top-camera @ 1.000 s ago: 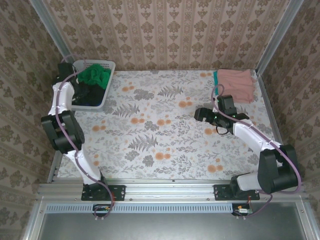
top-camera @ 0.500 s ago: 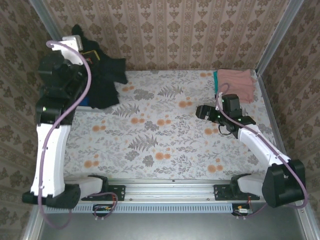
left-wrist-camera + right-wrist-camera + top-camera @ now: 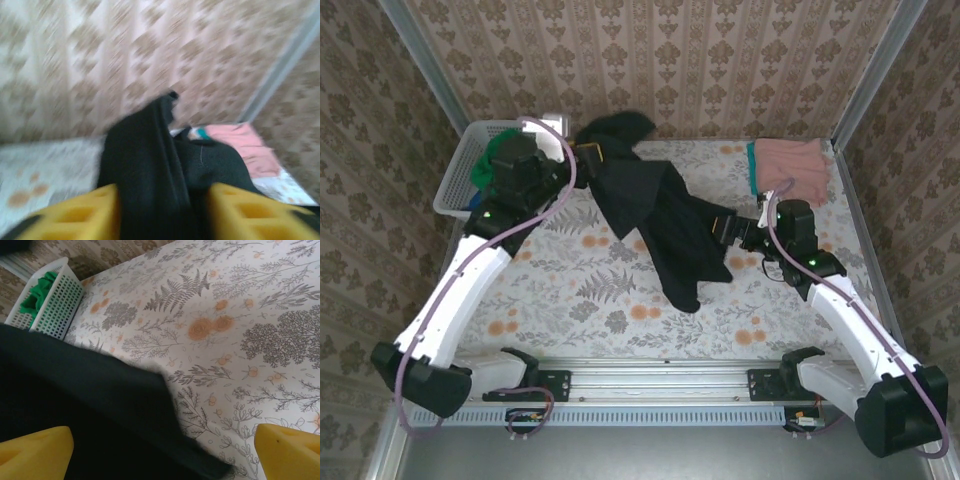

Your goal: Fold and stack the t-shirts

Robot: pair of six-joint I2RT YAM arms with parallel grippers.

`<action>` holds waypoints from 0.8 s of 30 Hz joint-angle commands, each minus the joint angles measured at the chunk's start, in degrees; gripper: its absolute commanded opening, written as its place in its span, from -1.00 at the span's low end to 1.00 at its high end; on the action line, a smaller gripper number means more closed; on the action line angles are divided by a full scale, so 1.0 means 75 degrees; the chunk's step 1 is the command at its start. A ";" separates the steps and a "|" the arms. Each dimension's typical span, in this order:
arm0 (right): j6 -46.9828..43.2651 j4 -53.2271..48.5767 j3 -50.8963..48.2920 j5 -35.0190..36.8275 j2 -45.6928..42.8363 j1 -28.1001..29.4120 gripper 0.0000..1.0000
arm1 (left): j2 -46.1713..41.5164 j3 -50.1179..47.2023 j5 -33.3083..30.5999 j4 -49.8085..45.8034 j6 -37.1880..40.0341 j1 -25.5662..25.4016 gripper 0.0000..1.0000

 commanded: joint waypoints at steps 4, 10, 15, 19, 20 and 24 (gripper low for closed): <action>0.0098 -0.0665 -0.0323 0.1267 0.0552 0.0471 0.84 | 0.0824 -0.2417 -0.0464 0.0573 -0.1584 0.1331 0.77; 0.0095 -0.0947 -0.0563 0.2068 0.1521 0.0628 0.84 | 0.0444 -0.3583 -0.0761 0.0414 -0.1311 0.0403 0.91; 0.0218 -0.1050 -0.0296 0.2245 0.2187 0.0655 0.77 | 0.0871 -0.3627 -0.1293 -0.0197 -0.1137 -0.0995 0.95; 0.0465 -0.1210 -0.0423 0.2565 0.2027 0.1131 0.72 | 0.1645 -0.3624 -0.1743 -0.0447 -0.1224 -0.0699 0.95; 0.0559 -0.1325 -0.0479 0.2757 0.1910 0.1378 0.72 | 0.1869 -0.3511 -0.1707 -0.0537 -0.1216 -0.0589 0.94; 0.1088 -0.1742 -0.0832 0.3477 0.1332 0.2200 0.73 | 0.2579 -0.3492 -0.1341 -0.0305 -0.1271 -0.0467 0.85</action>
